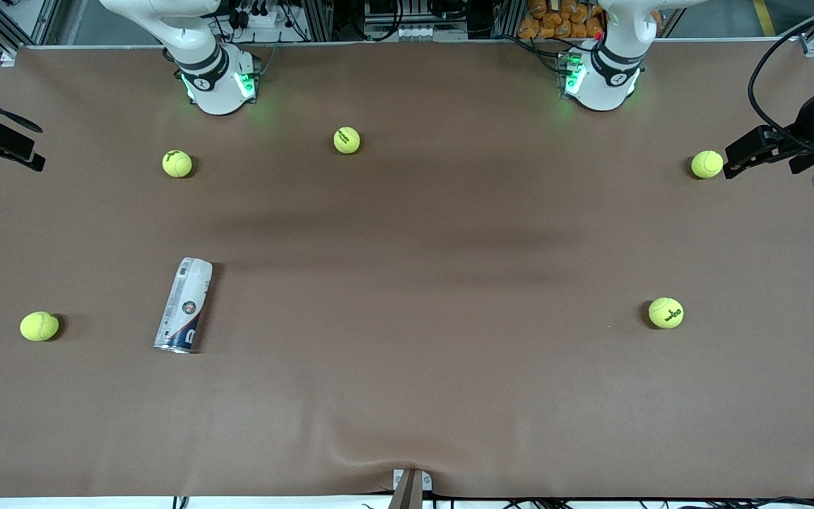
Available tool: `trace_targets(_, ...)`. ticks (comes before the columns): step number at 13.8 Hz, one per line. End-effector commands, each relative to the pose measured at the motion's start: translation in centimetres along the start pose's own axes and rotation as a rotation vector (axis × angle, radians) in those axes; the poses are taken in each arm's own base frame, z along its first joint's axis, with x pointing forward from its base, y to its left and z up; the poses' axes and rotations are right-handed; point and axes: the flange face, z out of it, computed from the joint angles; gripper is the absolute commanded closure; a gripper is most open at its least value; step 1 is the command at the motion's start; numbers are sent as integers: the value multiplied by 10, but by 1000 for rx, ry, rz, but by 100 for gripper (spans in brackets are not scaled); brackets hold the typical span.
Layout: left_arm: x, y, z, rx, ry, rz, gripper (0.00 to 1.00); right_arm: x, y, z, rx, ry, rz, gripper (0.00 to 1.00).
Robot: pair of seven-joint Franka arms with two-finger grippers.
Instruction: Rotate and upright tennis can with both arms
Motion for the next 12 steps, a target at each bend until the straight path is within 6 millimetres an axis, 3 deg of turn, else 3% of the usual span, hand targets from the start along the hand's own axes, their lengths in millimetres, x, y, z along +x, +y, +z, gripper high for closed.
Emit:
trace_targets(1,-2,-2,-6,1,5,6,0,1,0,1,6,-3,13,0)
trace_targets(12,0,-5,-2,1,-3,5,0,6,-1,12,7,-17,15,0)
